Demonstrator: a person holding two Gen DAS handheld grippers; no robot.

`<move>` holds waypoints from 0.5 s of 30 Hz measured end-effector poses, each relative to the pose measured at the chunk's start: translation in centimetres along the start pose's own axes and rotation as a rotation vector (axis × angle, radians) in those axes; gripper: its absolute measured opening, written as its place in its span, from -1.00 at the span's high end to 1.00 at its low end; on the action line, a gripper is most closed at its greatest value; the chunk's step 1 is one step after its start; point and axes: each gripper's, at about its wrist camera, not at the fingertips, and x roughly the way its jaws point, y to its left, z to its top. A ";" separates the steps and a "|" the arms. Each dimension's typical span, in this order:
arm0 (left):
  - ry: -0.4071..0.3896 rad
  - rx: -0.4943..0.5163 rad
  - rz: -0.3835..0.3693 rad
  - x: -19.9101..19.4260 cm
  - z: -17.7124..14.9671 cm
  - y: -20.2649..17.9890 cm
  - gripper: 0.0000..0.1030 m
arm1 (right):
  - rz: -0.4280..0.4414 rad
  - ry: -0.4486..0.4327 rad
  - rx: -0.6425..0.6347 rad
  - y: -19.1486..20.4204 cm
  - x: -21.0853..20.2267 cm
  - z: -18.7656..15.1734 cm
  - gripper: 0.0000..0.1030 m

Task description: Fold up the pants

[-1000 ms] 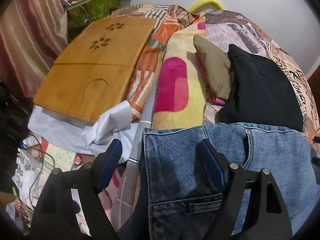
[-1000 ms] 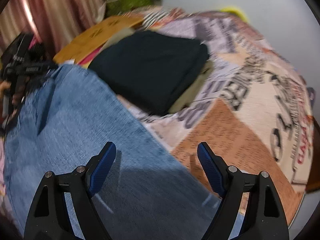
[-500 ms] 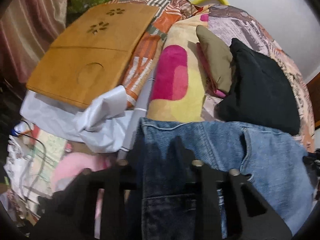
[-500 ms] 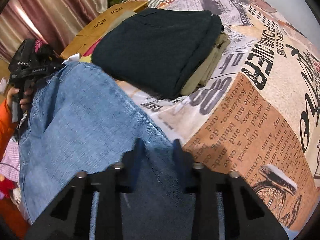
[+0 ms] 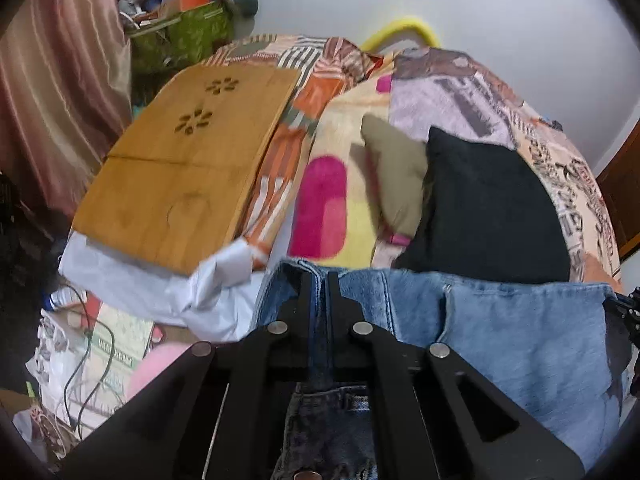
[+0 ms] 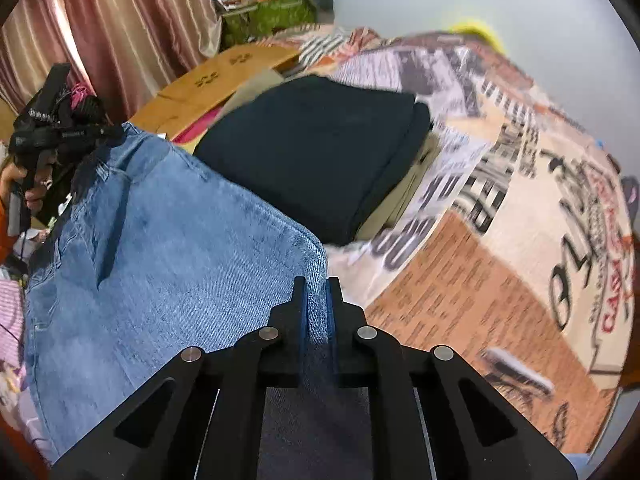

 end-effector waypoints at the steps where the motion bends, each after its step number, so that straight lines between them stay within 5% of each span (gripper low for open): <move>1: 0.008 0.000 0.001 0.1 0.4 -0.1 0.95 | -0.012 -0.011 -0.006 0.1 -0.2 0.1 0.88; 4: 0.033 0.029 0.009 0.9 0.7 -0.5 0.93 | -0.046 -0.050 -0.019 0.1 -0.6 1.1 0.89; 8: 0.077 0.073 -0.008 2.8 -0.1 -0.7 0.06 | -0.025 -0.064 -0.017 -0.2 -0.6 1.4 0.89; 15: 0.156 0.052 -0.007 6.6 -0.6 -0.5 0.04 | 0.001 -0.078 -0.024 -0.6 -0.1 0.5 0.89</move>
